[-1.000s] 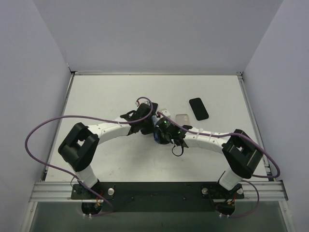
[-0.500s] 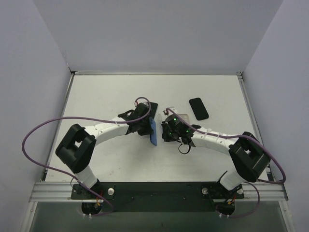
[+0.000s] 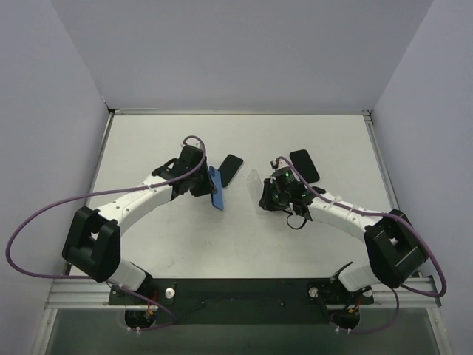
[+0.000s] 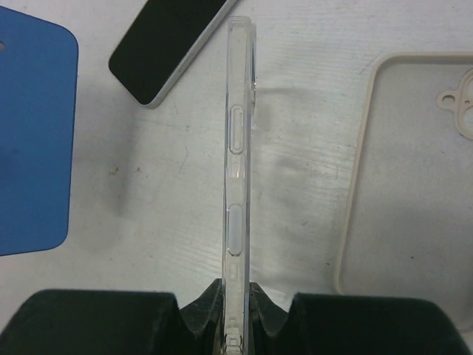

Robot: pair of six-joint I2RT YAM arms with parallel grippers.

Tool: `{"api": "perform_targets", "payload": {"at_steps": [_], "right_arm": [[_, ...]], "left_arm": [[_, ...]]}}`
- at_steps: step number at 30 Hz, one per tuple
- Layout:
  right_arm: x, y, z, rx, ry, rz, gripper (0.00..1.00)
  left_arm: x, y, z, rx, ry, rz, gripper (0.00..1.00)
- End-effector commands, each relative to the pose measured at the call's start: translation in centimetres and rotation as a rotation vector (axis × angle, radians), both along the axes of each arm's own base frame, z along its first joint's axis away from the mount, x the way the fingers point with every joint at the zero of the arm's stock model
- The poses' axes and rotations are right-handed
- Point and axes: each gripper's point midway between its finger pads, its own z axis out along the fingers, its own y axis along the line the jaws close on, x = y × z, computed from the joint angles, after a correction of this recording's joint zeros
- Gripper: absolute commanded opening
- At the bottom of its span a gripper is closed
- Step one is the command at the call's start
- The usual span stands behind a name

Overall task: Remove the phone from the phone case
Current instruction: Place the phone case at the center of the board, then place the phone at the center of the board.

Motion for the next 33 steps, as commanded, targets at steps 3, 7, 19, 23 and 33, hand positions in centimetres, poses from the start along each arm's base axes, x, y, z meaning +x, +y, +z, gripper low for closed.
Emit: {"api": "perform_targets", "payload": {"at_steps": [3, 7, 19, 23, 33], "right_arm": [[0.2, 4.7, 1.9, 0.294, 0.080, 0.032, 0.00], [-0.4, 6.4, 0.5, 0.363, 0.165, 0.049, 0.08], [1.5, -3.9, 0.4, -0.038, 0.064, -0.143, 0.72], [3.2, -8.2, 0.9, -0.072, 0.054, -0.262, 0.73], [8.1, -17.3, 2.5, -0.352, 0.072, -0.455, 0.85]], "left_arm": [[2.4, 0.8, 4.0, -0.087, -0.098, -0.008, 0.00], [2.9, 1.6, 3.3, -0.152, -0.075, -0.001, 0.00], [5.3, 6.5, 1.6, -0.216, -0.048, 0.076, 0.00], [6.5, 7.4, 0.8, -0.223, -0.044, 0.095, 0.00], [9.0, 7.9, -2.0, -0.299, -0.029, 0.082, 0.00]]}}
